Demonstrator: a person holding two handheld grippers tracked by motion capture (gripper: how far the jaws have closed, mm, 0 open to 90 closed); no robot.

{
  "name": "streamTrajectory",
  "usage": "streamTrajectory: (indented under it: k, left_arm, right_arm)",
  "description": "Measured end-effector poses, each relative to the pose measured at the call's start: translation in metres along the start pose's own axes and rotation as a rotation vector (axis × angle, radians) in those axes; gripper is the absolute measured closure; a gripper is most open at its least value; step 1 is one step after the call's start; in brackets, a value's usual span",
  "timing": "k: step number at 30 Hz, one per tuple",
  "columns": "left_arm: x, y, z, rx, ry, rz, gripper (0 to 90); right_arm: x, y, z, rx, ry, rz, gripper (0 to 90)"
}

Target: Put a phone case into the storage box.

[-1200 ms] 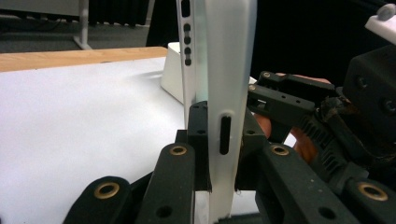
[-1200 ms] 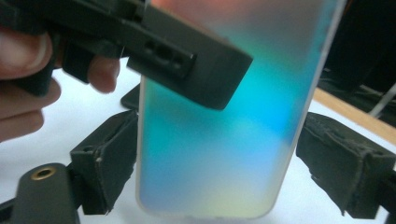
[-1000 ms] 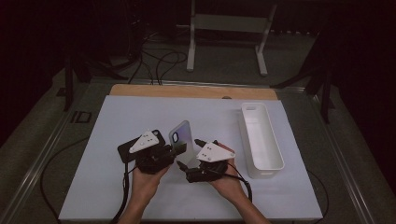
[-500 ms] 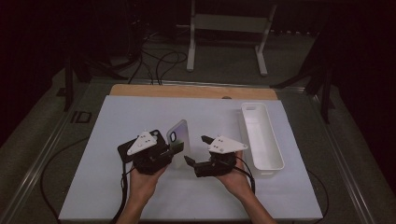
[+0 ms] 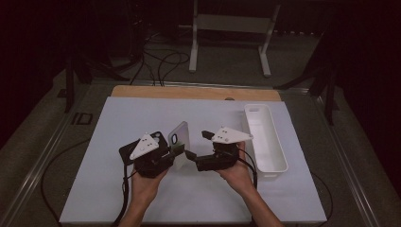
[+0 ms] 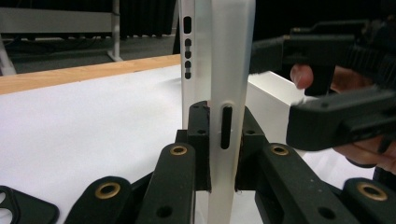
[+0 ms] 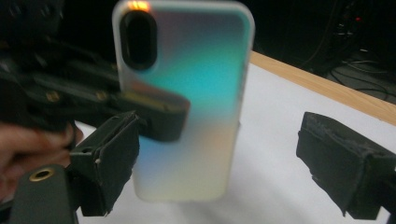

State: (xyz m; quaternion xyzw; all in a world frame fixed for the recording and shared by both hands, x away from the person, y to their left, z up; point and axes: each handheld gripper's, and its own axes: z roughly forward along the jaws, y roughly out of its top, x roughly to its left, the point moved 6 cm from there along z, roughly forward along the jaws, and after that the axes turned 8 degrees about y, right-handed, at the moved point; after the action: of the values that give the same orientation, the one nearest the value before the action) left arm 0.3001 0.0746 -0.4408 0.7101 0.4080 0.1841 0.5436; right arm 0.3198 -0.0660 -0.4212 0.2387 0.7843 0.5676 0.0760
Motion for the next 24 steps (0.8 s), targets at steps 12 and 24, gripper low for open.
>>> streamTrajectory:
  k: [12,24]
  left_arm:
    - [-0.004,-0.002,0.003,0.007,0.004,0.013,80.8]
    - [-0.006,-0.003,0.003,0.006,0.016,0.029,80.7]
  right_arm:
    - [0.009,0.021,0.016,-0.009,0.032,0.019,13.0]
    - [0.01,0.028,0.025,-0.001,0.012,0.039,14.8]
